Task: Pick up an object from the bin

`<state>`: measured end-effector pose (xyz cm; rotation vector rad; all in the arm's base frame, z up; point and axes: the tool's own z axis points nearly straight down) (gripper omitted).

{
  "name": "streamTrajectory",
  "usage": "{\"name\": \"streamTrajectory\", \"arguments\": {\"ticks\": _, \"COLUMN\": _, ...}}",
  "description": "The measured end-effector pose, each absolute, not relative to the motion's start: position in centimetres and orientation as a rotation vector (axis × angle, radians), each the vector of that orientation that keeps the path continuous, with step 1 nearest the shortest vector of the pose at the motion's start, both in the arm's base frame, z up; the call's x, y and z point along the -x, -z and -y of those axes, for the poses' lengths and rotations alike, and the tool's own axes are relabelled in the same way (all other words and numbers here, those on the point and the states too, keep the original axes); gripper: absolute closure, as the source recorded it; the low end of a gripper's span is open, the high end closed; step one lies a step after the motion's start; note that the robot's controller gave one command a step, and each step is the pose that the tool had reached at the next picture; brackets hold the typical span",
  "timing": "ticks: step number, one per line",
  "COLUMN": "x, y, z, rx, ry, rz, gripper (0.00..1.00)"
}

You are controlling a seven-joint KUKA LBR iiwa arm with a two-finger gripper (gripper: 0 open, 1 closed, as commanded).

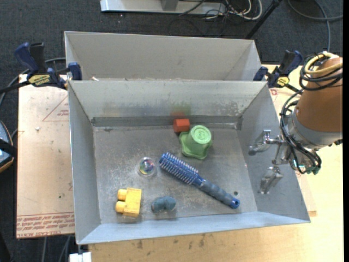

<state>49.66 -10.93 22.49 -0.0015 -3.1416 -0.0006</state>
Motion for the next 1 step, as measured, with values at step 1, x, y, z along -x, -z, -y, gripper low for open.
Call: {"name": "streamTrajectory", "arguments": {"ticks": 1, "x": -50.63, "y": -16.98, "z": 4.92, "rx": -0.142, "ry": 0.006, "rz": 3.135, "gripper": 0.00}}
